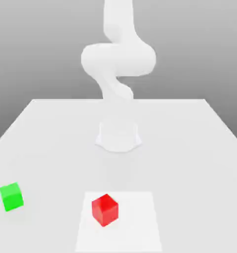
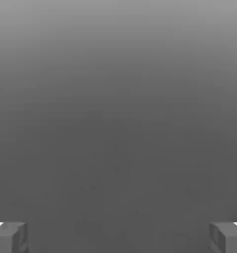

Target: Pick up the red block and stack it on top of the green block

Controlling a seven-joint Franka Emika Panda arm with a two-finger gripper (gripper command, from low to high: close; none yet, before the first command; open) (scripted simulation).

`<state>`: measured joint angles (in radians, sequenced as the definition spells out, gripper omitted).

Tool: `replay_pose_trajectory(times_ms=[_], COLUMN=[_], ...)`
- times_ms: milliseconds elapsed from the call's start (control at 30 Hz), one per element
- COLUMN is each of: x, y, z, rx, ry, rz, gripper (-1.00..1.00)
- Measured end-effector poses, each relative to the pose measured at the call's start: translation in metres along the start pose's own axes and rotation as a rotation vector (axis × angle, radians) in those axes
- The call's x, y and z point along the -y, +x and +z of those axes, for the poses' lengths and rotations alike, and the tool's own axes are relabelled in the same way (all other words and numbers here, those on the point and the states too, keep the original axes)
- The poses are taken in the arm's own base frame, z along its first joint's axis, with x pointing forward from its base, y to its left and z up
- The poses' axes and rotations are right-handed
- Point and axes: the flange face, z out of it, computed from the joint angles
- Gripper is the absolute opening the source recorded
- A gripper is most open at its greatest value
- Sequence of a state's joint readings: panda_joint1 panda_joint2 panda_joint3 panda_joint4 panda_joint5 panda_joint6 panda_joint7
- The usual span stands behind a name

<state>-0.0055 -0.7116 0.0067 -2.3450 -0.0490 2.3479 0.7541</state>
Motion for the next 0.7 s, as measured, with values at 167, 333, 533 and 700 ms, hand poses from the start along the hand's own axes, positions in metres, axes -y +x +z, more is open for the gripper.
replay_pose_trajectory(times_ms=[167,333,533,700], x=[-0.027,-0.076,-0.149,-0.200], y=[-0.025,-0.065,-0.134,-0.197], z=[0.124,0.224,0.312,0.356], rx=[0.117,0.273,0.499,0.665], ry=[-0.157,-0.255,-0.291,-0.258], rz=[-0.179,-0.335,-0.497,-0.592], gripper=[0.00,0.00,0.00,0.00])
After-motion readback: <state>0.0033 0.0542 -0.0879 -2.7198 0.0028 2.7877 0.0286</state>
